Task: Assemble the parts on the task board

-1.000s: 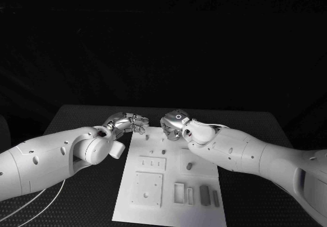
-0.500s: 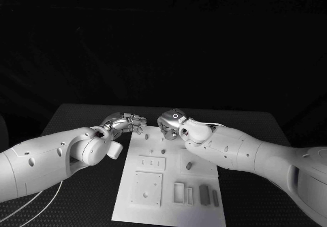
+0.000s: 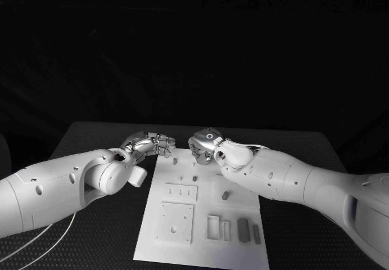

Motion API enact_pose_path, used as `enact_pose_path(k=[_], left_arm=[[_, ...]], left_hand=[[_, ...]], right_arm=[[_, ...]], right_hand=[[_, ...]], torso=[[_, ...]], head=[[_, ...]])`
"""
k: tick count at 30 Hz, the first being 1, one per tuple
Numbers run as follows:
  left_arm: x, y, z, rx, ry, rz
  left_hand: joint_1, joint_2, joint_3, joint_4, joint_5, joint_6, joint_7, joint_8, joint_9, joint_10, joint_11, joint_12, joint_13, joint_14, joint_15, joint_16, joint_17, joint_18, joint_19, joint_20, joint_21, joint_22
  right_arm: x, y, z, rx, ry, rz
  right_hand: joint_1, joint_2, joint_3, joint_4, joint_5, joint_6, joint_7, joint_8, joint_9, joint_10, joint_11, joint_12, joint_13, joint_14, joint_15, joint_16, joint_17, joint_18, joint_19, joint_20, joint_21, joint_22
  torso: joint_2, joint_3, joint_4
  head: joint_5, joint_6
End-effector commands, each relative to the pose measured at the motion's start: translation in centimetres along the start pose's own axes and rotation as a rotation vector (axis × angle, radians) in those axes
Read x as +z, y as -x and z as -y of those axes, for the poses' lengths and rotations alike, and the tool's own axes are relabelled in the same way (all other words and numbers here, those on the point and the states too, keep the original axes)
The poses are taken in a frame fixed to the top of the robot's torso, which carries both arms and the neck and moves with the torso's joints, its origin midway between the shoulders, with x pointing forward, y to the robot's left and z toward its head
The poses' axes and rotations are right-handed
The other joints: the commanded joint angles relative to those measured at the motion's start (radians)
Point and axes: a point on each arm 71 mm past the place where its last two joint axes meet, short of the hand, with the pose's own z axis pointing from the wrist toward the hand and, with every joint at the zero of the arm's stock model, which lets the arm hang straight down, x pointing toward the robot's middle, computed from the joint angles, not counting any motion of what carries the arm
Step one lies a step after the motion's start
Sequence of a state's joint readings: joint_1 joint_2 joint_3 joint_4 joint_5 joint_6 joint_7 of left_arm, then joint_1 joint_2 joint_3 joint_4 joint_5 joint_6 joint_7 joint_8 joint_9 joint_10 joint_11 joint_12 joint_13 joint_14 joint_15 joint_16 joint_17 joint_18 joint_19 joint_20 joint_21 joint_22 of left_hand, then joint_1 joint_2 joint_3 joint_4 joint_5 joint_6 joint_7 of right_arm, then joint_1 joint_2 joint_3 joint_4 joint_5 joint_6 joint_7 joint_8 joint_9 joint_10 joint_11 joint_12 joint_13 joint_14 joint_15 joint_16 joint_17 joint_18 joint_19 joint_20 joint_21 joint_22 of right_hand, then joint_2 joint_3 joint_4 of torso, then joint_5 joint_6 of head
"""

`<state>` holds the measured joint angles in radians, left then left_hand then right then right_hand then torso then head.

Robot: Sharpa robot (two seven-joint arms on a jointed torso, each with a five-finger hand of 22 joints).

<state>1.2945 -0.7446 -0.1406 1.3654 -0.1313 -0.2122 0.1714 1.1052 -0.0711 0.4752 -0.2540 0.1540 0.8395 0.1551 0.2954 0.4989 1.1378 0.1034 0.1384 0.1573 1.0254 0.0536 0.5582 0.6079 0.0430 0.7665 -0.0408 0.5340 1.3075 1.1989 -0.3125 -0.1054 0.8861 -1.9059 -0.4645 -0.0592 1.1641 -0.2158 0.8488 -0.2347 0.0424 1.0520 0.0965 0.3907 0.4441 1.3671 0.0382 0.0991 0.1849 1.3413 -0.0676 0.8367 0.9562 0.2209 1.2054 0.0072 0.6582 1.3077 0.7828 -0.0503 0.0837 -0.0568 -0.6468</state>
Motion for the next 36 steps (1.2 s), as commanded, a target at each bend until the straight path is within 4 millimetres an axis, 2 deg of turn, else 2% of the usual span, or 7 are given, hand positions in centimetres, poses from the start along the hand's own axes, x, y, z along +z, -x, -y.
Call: enact_pose_path(k=[1, 7, 11, 23, 36], left_arm=[[0.04, -0.09, 0.17, -0.005, -0.009, -0.007], [0.00, -0.01, 0.17, -0.005, -0.009, -0.006], [-0.04, 0.12, 0.14, -0.005, -0.009, -0.003], [-0.04, 0.21, 0.12, -0.004, -0.008, -0.002], [0.12, 0.10, 0.14, -0.004, -0.008, -0.005]], left_hand=[[-0.010, 0.002, 0.004, 0.005, -0.004, -0.007, 0.000, -0.005, 0.000, -0.001, 0.001, -0.007, 0.001, -0.001, 0.003, -0.006, 0.000, -0.006, -0.006, -0.002, 0.002, 0.013], [-0.010, 0.002, 0.004, 0.005, -0.004, -0.007, 0.000, -0.005, 0.001, -0.001, 0.001, -0.007, 0.001, -0.001, 0.003, -0.007, 0.000, -0.006, -0.006, -0.002, 0.002, 0.013], [-0.010, 0.002, 0.004, 0.004, -0.004, -0.007, 0.000, -0.005, 0.001, -0.001, 0.001, -0.007, 0.001, -0.001, 0.003, -0.007, 0.000, -0.006, -0.006, -0.002, 0.003, 0.013], [-0.010, 0.001, 0.004, 0.004, -0.004, -0.007, 0.000, -0.006, 0.001, -0.001, 0.001, -0.008, 0.001, 0.000, 0.003, -0.007, 0.000, -0.006, -0.006, -0.002, 0.003, 0.013], [-0.011, 0.001, 0.004, 0.004, -0.005, -0.007, 0.000, -0.006, 0.001, -0.001, 0.001, -0.009, 0.002, 0.000, 0.003, -0.007, 0.001, -0.006, -0.006, -0.002, 0.003, 0.013]], right_arm=[[-0.40, -0.82, 0.36, -0.028, -0.011, -0.049], [-0.70, -0.64, 0.32, -0.034, -0.008, -0.035], [-0.84, -0.62, 0.39, -0.036, -0.008, -0.032], [-0.87, -0.51, 0.20, -0.035, -0.003, -0.024], [-0.60, -0.60, 0.01, -0.033, -0.005, -0.032]], right_hand=[[0.008, 0.001, 0.005, -0.001, 0.006, 0.011, 0.000, 0.002, 0.002, 0.005, 0.001, 0.000, 0.015, -0.003, -0.004, 0.006, -0.001, 0.041, -0.003, -0.007, 0.007, 0.023], [0.009, -0.003, 0.009, -0.001, 0.006, 0.014, -0.001, 0.003, 0.003, 0.008, 0.000, 0.000, 0.017, -0.003, -0.005, 0.009, -0.001, 0.041, -0.004, -0.007, 0.011, 0.023], [0.009, -0.005, 0.012, -0.001, 0.006, 0.015, -0.002, 0.003, 0.003, 0.009, -0.001, -0.001, 0.018, -0.003, -0.005, 0.010, -0.001, 0.041, -0.004, -0.006, 0.013, 0.023], [0.008, -0.010, 0.018, 0.002, 0.006, 0.018, -0.003, 0.004, 0.004, 0.013, -0.002, -0.001, 0.020, -0.002, -0.006, 0.014, -0.001, 0.041, -0.002, -0.007, 0.019, 0.023], [0.006, -0.011, 0.020, 0.004, 0.006, 0.018, -0.002, 0.003, 0.004, 0.013, -0.001, -0.003, 0.021, -0.002, -0.006, 0.016, -0.001, 0.041, -0.003, -0.007, 0.021, 0.022]], torso=[[-0.001, 0.0005, -0.0012], [0.000, 0.0007, -0.0003], [0.000, 0.0012, -0.0020], [0.001, -0.0006, 0.0003], [0.002, -0.0017, 0.0000]], head=[[0.000, 0.000], [0.000, 0.000], [0.001, 0.000], [0.000, 0.003], [-0.002, 0.003]])
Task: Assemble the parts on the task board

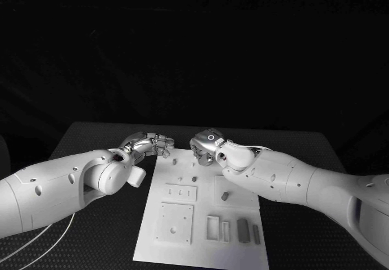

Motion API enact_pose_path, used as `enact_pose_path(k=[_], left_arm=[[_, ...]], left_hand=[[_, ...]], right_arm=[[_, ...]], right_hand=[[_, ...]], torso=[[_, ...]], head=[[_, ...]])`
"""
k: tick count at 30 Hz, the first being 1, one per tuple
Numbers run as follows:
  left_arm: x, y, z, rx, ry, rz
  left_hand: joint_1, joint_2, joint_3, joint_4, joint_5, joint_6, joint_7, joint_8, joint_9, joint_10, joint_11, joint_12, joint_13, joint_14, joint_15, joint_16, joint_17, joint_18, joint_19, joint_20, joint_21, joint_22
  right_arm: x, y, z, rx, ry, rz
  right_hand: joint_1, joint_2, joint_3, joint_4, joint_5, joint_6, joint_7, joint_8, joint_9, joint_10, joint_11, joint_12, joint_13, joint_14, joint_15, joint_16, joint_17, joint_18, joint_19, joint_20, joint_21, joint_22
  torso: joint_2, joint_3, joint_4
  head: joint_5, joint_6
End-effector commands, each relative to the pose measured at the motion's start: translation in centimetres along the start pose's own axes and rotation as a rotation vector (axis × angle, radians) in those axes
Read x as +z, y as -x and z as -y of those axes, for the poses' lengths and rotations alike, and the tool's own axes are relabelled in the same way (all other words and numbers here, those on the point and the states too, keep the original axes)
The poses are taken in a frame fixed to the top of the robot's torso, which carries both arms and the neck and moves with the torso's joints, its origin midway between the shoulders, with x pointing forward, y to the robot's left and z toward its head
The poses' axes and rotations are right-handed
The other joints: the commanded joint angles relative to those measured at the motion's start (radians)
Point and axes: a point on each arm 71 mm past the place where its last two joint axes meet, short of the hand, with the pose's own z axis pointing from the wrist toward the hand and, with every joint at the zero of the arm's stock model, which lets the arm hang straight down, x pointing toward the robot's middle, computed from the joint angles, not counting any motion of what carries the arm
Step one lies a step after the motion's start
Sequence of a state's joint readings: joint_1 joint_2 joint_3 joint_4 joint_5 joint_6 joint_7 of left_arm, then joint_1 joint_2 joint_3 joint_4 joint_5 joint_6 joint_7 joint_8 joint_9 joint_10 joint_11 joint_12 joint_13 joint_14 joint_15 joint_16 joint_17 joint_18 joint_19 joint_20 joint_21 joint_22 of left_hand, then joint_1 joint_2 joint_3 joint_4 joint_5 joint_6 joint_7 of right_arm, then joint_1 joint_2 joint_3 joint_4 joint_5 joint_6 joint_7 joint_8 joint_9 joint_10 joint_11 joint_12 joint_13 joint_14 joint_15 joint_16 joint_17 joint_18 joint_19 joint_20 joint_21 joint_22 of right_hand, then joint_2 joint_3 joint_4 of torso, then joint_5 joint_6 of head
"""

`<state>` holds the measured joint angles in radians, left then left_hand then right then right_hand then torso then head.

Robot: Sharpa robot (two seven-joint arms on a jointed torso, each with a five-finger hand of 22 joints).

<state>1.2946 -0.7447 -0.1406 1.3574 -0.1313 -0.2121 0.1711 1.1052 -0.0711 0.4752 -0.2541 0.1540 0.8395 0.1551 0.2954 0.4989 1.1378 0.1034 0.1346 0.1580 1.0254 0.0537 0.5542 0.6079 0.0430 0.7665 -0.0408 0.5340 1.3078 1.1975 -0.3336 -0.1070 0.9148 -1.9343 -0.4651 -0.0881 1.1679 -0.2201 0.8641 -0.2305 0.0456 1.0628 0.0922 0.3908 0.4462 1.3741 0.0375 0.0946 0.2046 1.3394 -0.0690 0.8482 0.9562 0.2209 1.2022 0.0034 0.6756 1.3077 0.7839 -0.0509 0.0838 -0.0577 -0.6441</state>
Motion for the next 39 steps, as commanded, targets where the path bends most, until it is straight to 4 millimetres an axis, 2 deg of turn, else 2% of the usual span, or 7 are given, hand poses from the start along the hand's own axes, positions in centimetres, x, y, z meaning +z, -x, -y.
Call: enact_pose_path(k=[1, 11, 18, 27, 39], left_arm=[[0.10, -0.22, 0.18, -0.006, -0.009, -0.013], [0.13, -0.26, 0.18, -0.006, -0.008, -0.013], [0.08, -0.17, 0.15, -0.006, -0.007, -0.012], [0.10, -0.18, 0.14, -0.006, -0.005, -0.012], [0.10, -0.17, 0.14, -0.006, -0.005, -0.013]], left_hand=[[-0.011, 0.001, 0.004, 0.004, -0.005, -0.007, 0.000, -0.006, 0.001, -0.001, 0.001, -0.006, 0.001, 0.000, 0.003, -0.003, 0.001, -0.006, -0.006, -0.002, 0.003, 0.013], [-0.011, 0.001, 0.004, 0.004, -0.005, -0.007, 0.000, -0.006, 0.001, -0.001, 0.001, -0.006, 0.001, 0.000, 0.003, -0.003, 0.001, -0.006, -0.006, -0.002, 0.003, 0.013], [-0.011, 0.001, 0.004, 0.004, -0.005, -0.007, 0.000, -0.006, 0.001, -0.001, 0.001, -0.007, 0.001, 0.000, 0.003, -0.003, 0.001, -0.006, -0.006, -0.002, 0.003, 0.013], [-0.011, 0.001, 0.004, 0.004, -0.005, -0.007, 0.000, -0.006, 0.001, -0.001, 0.001, -0.007, 0.001, 0.000, 0.003, -0.003, 0.001, -0.006, -0.006, -0.002, 0.003, 0.013], [-0.012, 0.000, 0.004, 0.004, -0.005, -0.008, 0.000, -0.006, 0.001, -0.001, 0.001, -0.008, 0.001, -0.001, 0.003, -0.004, 0.001, -0.006, -0.007, -0.002, 0.003, 0.013]], right_arm=[[-0.09, -0.56, -0.18, -0.013, 0.004, -0.033], [0.03, -0.63, -0.61, -0.005, 0.017, -0.056], [-0.09, -0.89, -0.10, -0.010, 0.002, -0.074], [-0.04, -0.90, -0.25, -0.003, 0.001, -0.078], [-0.14, -0.93, -0.14, -0.001, -0.004, -0.078]], right_hand=[[0.002, -0.006, 0.005, 0.000, 0.003, 0.007, 0.002, 0.002, 0.002, 0.006, -0.001, 0.001, 0.001, -0.001, -0.005, 0.004, -0.001, 0.041, 0.000, -0.003, 0.003, 0.022], [0.000, -0.012, 0.008, 0.001, 0.003, 0.001, 0.004, -0.002, 0.001, 0.000, 0.002, -0.005, 0.001, -0.004, -0.002, 0.004, -0.004, 0.041, -0.006, -0.003, 0.005, 0.021], [0.000, -0.013, 0.008, 0.001, 0.003, 0.000, 0.005, -0.002, 0.001, -0.001, 0.002, -0.006, 0.001, -0.005, -0.002, 0.004, -0.005, 0.041, -0.006, -0.003, 0.006, 0.021], [-0.030, -0.042, -0.011, 0.015, 0.003, -0.021, 0.013, -0.015, -0.003, -0.021, 0.012, -0.022, -0.001, -0.015, 0.007, 0.002, -0.012, 0.041, -0.019, 0.001, 0.009, 0.021], [-0.053, -0.060, -0.030, 0.027, 0.003, -0.033, 0.019, -0.022, -0.005, -0.035, 0.017, -0.027, -0.001, -0.021, 0.013, 0.003, -0.018, 0.041, -0.029, 0.004, 0.012, 0.020]], torso=[[0.001, -0.0012, -0.0001], [0.000, -0.0006, 0.0010], [0.001, -0.0001, -0.0016], [0.001, 0.0008, -0.0002], [0.001, -0.0004, -0.0016]], head=[[-0.001, 0.000], [-0.002, -0.002], [-0.002, -0.003], [-0.003, -0.005], [-0.003, -0.006]])
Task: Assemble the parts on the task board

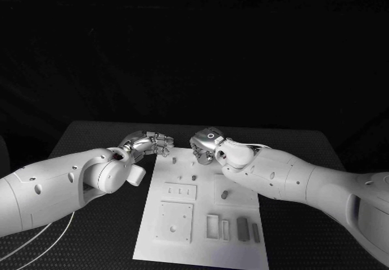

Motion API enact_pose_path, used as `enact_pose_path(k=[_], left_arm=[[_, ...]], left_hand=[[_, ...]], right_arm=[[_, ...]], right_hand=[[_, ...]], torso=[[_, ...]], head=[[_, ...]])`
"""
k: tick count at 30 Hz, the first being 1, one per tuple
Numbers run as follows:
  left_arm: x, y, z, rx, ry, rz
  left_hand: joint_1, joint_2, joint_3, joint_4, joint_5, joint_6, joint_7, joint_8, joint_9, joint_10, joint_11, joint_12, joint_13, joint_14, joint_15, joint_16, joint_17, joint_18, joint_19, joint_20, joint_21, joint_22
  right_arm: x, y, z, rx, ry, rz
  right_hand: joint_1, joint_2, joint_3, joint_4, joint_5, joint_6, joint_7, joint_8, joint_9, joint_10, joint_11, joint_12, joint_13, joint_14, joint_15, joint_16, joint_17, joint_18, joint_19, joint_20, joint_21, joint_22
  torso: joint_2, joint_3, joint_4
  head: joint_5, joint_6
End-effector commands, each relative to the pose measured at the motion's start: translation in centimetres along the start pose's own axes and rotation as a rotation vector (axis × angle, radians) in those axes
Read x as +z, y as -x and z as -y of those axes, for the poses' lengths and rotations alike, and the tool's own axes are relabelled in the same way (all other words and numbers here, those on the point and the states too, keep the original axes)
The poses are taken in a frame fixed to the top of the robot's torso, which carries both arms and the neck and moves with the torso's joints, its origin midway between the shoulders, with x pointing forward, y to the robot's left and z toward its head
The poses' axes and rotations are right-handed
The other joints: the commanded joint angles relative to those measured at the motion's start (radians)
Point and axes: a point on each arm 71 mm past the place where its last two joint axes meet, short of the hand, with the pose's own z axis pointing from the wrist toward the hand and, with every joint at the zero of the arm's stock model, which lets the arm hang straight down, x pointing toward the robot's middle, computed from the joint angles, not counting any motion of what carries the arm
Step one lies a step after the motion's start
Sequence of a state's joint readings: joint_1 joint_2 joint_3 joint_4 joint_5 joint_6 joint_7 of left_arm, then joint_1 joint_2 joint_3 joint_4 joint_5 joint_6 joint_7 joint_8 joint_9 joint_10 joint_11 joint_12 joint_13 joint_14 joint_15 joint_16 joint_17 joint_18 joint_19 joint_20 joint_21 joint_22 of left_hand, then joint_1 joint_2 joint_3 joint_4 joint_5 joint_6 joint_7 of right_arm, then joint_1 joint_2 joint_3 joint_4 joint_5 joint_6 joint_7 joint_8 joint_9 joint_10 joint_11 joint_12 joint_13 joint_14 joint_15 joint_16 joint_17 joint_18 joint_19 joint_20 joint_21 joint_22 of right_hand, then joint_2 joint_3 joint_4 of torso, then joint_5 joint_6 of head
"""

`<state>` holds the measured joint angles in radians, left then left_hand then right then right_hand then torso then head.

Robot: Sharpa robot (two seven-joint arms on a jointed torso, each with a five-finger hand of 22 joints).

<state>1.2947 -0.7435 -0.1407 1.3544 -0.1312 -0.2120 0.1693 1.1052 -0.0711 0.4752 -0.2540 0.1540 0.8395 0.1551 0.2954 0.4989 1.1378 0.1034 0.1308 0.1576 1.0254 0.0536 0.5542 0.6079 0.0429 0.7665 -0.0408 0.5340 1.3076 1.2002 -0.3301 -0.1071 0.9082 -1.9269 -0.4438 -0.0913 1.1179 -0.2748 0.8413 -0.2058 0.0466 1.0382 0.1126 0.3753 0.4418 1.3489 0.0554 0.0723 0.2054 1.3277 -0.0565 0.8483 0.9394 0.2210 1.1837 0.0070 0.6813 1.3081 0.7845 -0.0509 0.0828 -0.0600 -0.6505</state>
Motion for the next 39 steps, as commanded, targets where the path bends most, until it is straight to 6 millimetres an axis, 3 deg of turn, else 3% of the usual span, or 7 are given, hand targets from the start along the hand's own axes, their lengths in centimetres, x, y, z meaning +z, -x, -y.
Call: enact_pose_path(k=[1, 20, 22, 27, 30, 32, 39], left_arm=[[0.1, -0.2, 0.2, -0.006, -0.007, -0.015], [0.1, -0.1, 0.1, -0.005, -0.006, -0.010], [0.1, -0.1, 0.1, -0.005, -0.005, -0.009], [0.1, -0.1, 0.1, -0.005, -0.004, -0.008], [0.1, 0.0, 0.1, -0.004, -0.004, -0.006], [0.1, 0.1, 0.1, -0.004, -0.004, -0.003], [-0.1, 0.6, 0.0, -0.003, -0.004, 0.008]], left_hand=[[-0.012, 0.000, 0.004, 0.004, -0.005, -0.008, 0.000, -0.007, 0.001, -0.001, 0.001, -0.005, 0.002, -0.001, 0.003, -0.004, 0.001, -0.006, -0.007, -0.002, 0.003, 0.013], [-0.012, 0.000, 0.005, 0.004, -0.005, -0.009, 0.000, -0.007, 0.001, -0.002, 0.001, -0.007, 0.002, 0.000, 0.003, -0.004, 0.001, -0.006, -0.007, -0.002, 0.004, 0.013], [-0.012, 0.000, 0.005, 0.004, -0.005, -0.009, 0.000, -0.007, 0.001, -0.002, 0.001, -0.007, 0.002, 0.000, 0.003, -0.004, 0.001, -0.006, -0.007, -0.002, 0.004, 0.013], [-0.013, 0.000, 0.005, 0.003, -0.005, -0.010, 0.000, -0.008, 0.001, -0.003, 0.002, -0.008, 0.002, 0.000, 0.003, -0.004, 0.001, -0.006, -0.007, -0.002, 0.004, 0.013], [-0.013, -0.001, 0.004, 0.003, -0.005, -0.011, 0.001, -0.009, 0.001, -0.004, 0.003, -0.009, 0.002, 0.000, 0.003, -0.005, 0.002, -0.006, -0.007, -0.002, 0.004, 0.013], [-0.013, -0.001, 0.005, 0.003, -0.005, -0.011, 0.001, -0.009, 0.001, -0.004, 0.003, -0.009, 0.002, 0.000, 0.003, -0.005, 0.002, -0.005, -0.007, -0.002, 0.004, 0.013], [-0.012, -0.002, 0.005, 0.003, -0.006, -0.012, 0.001, -0.009, 0.001, -0.005, 0.003, -0.011, 0.001, -0.001, 0.003, -0.005, 0.002, -0.005, -0.007, -0.002, 0.004, 0.013]], right_arm=[[-0.3, -0.9, -0.3, -0.002, 0.006, -0.057], [-0.3, -0.8, -0.3, 0.008, 0.001, -0.046], [-0.3, -0.8, -0.2, 0.014, -0.007, -0.041], [-0.4, -0.7, 0.2, 0.028, -0.032, -0.008], [-0.5, -0.5, 0.4, 0.036, -0.042, 0.016], [-0.7, -0.4, 0.6, 0.046, -0.047, 0.033], [-2.0, 0.3, 1.3, 0.099, -0.044, 0.070]], right_hand=[[-0.004, -0.005, -0.007, 0.002, 0.002, -0.009, -0.002, -0.006, -0.001, -0.010, -0.001, -0.005, -0.001, -0.009, 0.000, 0.003, -0.001, 0.041, -0.011, 0.000, 0.006, 0.020], [-0.007, -0.007, -0.014, 0.005, 0.002, -0.010, -0.001, -0.008, -0.001, -0.012, 0.000, -0.005, 0.000, -0.010, 0.001, 0.006, -0.005, 0.041, -0.013, 0.000, 0.009, 0.019], [-0.010, -0.012, -0.017, 0.005, 0.002, -0.028, 0.007, -0.019, -0.006, -0.034, 0.006, -0.010, -0.004, -0.015, 0.007, 0.005, -0.008, 0.041, -0.019, 0.002, 0.008, 0.018], [-0.023, -0.021, -0.045, -0.015, 0.001, -0.121, 0.045, -0.065, -0.025, -0.163, 0.044, -0.012, -0.035, -0.033, 0.043, 0.009, -0.013, 0.041, -0.041, 0.011, 0.003, 0.018], [-0.041, -0.026, -0.079, -0.038, 0.001, -0.177, 0.040, -0.091, -0.034, -0.235, 0.065, -0.013, -0.058, -0.044, 0.065, 0.012, -0.014, 0.040, -0.055, 0.016, 0.000, 0.018], [-0.046, -0.025, -0.095, -0.054, 0.002, -0.194, 0.026, -0.094, -0.033, -0.269, 0.076, -0.009, -0.071, -0.053, 0.075, 0.015, -0.016, 0.041, -0.065, 0.020, -0.003, 0.018], [-0.057, -0.026, -0.107, -0.061, 0.003, -0.202, 0.016, -0.089, -0.028, -0.279, 0.076, -0.006, -0.081, -0.055, 0.074, 0.023, -0.018, 0.041, -0.066, 0.023, -0.002, 0.017]], torso=[[0.000, -0.0003, -0.0004], [0.000, -0.0014, 0.0006], [0.000, -0.0017, 0.0003], [0.000, -0.0011, -0.0006], [0.000, -0.0010, -0.0010], [0.000, -0.0006, -0.0015], [0.000, 0.0004, -0.0023]], head=[[-0.001, 0.000], [0.000, -0.001], [0.000, -0.001], [-0.001, 0.000], [-0.002, 0.002], [-0.001, 0.003], [-0.002, 0.008]])
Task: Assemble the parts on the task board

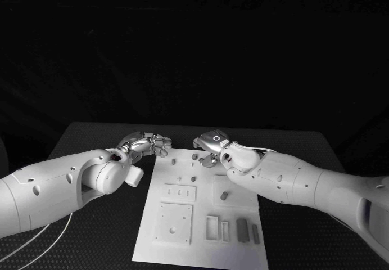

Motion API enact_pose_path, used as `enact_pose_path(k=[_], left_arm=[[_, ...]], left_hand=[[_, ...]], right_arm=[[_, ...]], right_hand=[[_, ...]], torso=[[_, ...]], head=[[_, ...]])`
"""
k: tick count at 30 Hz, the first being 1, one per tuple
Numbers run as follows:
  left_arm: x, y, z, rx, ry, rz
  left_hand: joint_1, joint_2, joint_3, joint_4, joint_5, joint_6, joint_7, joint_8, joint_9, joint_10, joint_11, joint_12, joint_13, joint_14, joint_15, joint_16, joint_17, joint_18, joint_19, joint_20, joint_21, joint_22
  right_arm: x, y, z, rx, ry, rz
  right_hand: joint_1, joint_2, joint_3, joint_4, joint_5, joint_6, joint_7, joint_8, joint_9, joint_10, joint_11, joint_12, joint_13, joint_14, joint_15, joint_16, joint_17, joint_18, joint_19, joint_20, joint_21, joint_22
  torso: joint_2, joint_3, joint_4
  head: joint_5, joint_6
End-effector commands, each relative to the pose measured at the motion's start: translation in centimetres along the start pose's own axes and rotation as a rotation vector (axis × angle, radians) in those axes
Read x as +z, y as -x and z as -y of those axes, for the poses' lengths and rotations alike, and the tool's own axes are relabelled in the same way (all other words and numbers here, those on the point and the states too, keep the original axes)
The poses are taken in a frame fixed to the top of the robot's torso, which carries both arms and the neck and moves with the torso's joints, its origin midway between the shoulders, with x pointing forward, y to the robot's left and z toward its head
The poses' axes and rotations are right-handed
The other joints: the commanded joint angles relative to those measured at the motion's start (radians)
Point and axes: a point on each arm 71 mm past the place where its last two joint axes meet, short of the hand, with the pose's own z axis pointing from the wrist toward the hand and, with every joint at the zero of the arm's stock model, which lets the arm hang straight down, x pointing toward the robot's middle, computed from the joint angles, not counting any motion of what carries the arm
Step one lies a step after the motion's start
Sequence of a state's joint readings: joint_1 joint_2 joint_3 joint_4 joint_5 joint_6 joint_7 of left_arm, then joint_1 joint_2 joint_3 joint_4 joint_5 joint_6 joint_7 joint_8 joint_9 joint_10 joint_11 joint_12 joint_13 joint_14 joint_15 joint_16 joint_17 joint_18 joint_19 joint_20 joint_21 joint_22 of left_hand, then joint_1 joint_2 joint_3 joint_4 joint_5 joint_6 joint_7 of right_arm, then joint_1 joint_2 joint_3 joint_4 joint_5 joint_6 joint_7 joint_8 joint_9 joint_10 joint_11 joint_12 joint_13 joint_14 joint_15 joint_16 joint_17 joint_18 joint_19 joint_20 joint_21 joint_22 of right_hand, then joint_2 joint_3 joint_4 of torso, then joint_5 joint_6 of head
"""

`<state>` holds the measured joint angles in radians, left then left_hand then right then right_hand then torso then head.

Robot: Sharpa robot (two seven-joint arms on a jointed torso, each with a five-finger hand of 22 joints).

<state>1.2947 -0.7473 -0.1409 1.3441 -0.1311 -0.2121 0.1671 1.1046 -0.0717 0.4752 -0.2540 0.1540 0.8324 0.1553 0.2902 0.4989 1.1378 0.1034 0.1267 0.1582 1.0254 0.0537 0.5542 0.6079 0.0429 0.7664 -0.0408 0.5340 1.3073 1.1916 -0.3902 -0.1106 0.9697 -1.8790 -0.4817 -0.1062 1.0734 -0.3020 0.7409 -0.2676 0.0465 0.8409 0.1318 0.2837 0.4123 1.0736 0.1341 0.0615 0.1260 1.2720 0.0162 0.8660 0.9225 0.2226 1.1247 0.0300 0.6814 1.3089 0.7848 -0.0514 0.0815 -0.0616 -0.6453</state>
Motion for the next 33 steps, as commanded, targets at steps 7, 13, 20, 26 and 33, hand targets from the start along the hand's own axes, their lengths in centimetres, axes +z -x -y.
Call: enact_pose_path(k=[7, 13, 20, 26, 33], left_arm=[[-0.4, 0.6, 0.1, -0.004, -0.009, 0.008], [-0.4, 0.8, 0.0, -0.005, -0.009, 0.008], [-0.5, 0.7, 0.0, -0.005, -0.008, 0.004], [-0.5, 0.8, 0.0, -0.006, -0.006, 0.001], [-0.4, 0.6, 0.0, -0.007, -0.006, -0.007]], left_hand=[[-0.011, -0.001, 0.005, 0.002, -0.005, -0.006, 0.001, -0.004, 0.001, -0.005, 0.003, -0.008, 0.001, -0.001, 0.003, -0.005, 0.002, -0.005, -0.007, -0.002, 0.004, 0.014], [-0.011, 0.000, 0.005, 0.002, -0.005, -0.004, 0.000, -0.004, 0.001, -0.004, 0.002, -0.007, 0.001, -0.001, 0.003, -0.005, 0.002, -0.005, -0.007, -0.002, 0.004, 0.014], [-0.012, 0.000, 0.006, 0.003, -0.005, -0.003, 0.000, -0.003, 0.002, -0.001, 0.002, -0.007, 0.002, -0.001, 0.003, -0.006, 0.002, -0.005, -0.007, -0.002, 0.004, 0.014], [-0.011, 0.000, 0.006, 0.002, -0.005, -0.003, 0.000, -0.003, 0.002, -0.001, 0.001, -0.007, 0.002, -0.001, 0.003, -0.006, 0.002, -0.005, -0.008, -0.002, 0.004, 0.014], [-0.011, 0.000, 0.006, 0.002, -0.006, -0.003, -0.001, -0.003, 0.002, 0.000, 0.001, -0.007, 0.003, -0.001, 0.004, -0.006, 0.002, -0.005, -0.008, -0.002, 0.004, 0.014]], right_arm=[[-1.8, 3.8, 2.7, 0.186, -0.021, 0.078], [-3.4, 4.6, 5.2, 0.292, -0.065, 0.022], [-4.7, 3.9, 8.0, 0.324, -0.120, -0.069], [-5.3, 3.5, 8.9, 0.319, -0.141, -0.103], [-5.2, 2.7, 8.9, 0.315, -0.147, -0.135]], right_hand=[[0.008, 0.003, 0.019, 0.024, 0.004, 0.023, 0.014, 0.028, 0.015, 0.088, -0.027, 0.047, 0.011, 0.028, -0.023, 0.029, -0.006, 0.039, 0.023, -0.012, 0.017, 0.018], [0.021, 0.006, 0.020, 0.040, 0.005, 0.044, 0.032, 0.042, 0.020, 0.156, -0.052, 0.085, 0.034, 0.029, -0.046, 0.046, -0.006, 0.039, 0.032, -0.020, 0.033, 0.020], [0.027, 0.007, -0.007, 0.058, 0.005, 0.051, 0.030, 0.043, 0.022, 0.203, -0.079, 0.184, 0.112, 0.023, -0.072, 0.064, -0.011, 0.039, 0.028, -0.020, 0.046, 0.020], [0.015, 0.016, -0.069, 0.067, 0.025, 0.050, 0.011, 0.035, 0.020, 0.190, -0.105, 0.392, 0.283, 0.024, -0.085, 0.100, -0.006, 0.039, 0.044, -0.031, 0.069, 0.018], [0.001, 0.017, -0.105, 0.074, 0.052, 0.049, 0.011, 0.017, 0.017, 0.025, -0.105, 0.698, 0.555, 0.011, -0.096, 0.171, 0.005, 0.039, 0.042, -0.041, 0.114, 0.022]], torso=[[0.000, 0.0031, -0.0076], [-0.002, 0.0099, -0.0226], [-0.001, 0.0226, -0.0383], [0.003, 0.0350, -0.0462], [0.005, 0.0472, -0.0543]], head=[[-0.003, 0.020], [0.002, 0.031], [0.006, 0.039], [0.009, 0.036], [0.008, 0.033]])
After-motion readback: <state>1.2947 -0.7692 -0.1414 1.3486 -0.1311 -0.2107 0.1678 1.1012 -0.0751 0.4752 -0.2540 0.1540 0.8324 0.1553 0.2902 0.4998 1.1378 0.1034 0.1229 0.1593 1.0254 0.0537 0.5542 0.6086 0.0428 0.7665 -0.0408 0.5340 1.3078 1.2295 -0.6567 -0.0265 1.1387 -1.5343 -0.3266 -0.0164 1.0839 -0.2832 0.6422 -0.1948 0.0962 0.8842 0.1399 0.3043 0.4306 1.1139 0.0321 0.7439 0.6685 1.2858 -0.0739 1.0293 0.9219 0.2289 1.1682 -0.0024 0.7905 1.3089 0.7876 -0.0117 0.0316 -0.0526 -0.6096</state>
